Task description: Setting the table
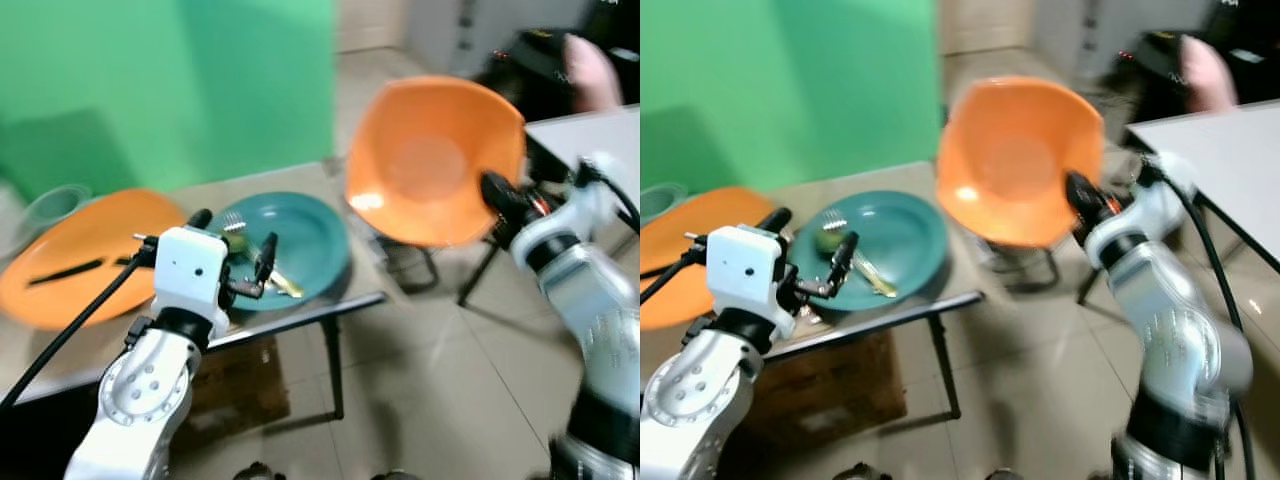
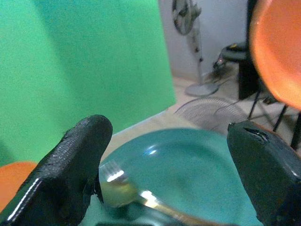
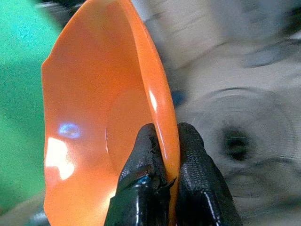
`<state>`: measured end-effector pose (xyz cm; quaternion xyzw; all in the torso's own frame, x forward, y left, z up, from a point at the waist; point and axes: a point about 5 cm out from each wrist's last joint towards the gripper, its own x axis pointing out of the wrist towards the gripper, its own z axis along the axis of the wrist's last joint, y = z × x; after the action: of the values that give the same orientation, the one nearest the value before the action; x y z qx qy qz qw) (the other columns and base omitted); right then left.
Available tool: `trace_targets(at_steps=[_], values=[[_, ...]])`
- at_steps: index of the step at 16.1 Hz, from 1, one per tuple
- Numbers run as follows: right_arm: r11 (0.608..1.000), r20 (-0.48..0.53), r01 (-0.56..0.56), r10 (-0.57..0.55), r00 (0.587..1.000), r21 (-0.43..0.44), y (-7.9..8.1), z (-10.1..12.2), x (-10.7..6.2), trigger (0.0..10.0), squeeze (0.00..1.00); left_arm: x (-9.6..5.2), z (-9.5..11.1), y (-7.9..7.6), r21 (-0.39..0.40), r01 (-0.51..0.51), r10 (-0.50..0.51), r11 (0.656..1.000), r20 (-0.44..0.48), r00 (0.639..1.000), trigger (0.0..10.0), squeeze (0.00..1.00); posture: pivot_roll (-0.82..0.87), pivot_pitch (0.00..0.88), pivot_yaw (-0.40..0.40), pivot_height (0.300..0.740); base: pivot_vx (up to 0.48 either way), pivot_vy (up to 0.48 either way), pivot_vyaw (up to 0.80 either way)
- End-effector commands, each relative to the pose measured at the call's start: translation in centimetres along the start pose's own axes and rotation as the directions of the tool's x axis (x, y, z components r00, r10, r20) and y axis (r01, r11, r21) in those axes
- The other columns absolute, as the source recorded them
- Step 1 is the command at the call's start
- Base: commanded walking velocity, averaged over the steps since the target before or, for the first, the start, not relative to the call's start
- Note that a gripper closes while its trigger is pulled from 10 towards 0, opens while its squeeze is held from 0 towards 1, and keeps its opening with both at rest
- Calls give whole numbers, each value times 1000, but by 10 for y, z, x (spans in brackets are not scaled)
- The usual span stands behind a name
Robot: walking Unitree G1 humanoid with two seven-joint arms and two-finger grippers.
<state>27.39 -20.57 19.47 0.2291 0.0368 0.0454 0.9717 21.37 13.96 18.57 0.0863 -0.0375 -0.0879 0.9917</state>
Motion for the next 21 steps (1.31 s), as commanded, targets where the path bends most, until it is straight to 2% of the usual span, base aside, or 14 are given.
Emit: trace_targets(at_steps=[1, 4, 5, 9, 13, 16, 17, 19, 21], values=[[999, 87, 18, -14, 996, -48, 6, 12, -5, 10000, 0, 1, 0, 3, 11, -33, 32, 999, 7, 999, 10000, 0, -64, 0, 91, 740, 0, 0, -775], [993, 66, 100, -96, 993, -60, 0, 1, -8, 10000, 0, 2, -2, 0, 35, -32, 32, 999, 6, 999, 10000, 0, -66, 0, 77, 740, 0, 0, -779], [988, 51, 117, -112, 992, -97, 0, -2, -8, 10000, 0, 2, -2, 0, 35, -40, 40, 999, 9, 999, 10000, 0, -63, 0, 68, 740, 0, 0, -781], [984, 37, 123, -119, 992, -131, 6, -4, -4, 10000, 0, -2, -6, -1, 44, -53, 53, 998, 6, 999, 10000, 0, -51, 0, 44, 740, 0, 0, -778], [969, 13, 125, -125, 992, -212, 7, -10, 2, 10000, 0, -6, -6, 6, 50, -86, 86, 995, 1, 996, 10000, 0, -40, 0, 30, 740, 0, 0, -783], [965, 17, 133, -133, 991, -226, 9, -14, 7, 10000, 0, -8, -8, 17, 61, -124, 125, 990, -4, 992, 10000, 0, -35, 0, 25, 740, 265, 0, -788], [972, -6, 130, -134, 991, -195, 11, -18, 8, 10000, 0, -8, -7, 20, 66, -129, 130, 989, -1, 992, 10000, 0, -32, 0, 25, 740, 334, 0, -800], [982, -37, 95, -102, 994, -166, 17, -22, 12, 10000, 0, -8, -7, 22, 70, -130, 131, 989, 1, 991, 10000, 0, -32, 0, 25, 740, 341, 0, -794], [978, -77, 78, -94, 993, -192, 19, -28, 15, 10000, 0, -7, -7, 22, 71, -125, 125, 990, 1, 992, 10000, 0, -32, 0, 30, 740, 347, 0, -747]])
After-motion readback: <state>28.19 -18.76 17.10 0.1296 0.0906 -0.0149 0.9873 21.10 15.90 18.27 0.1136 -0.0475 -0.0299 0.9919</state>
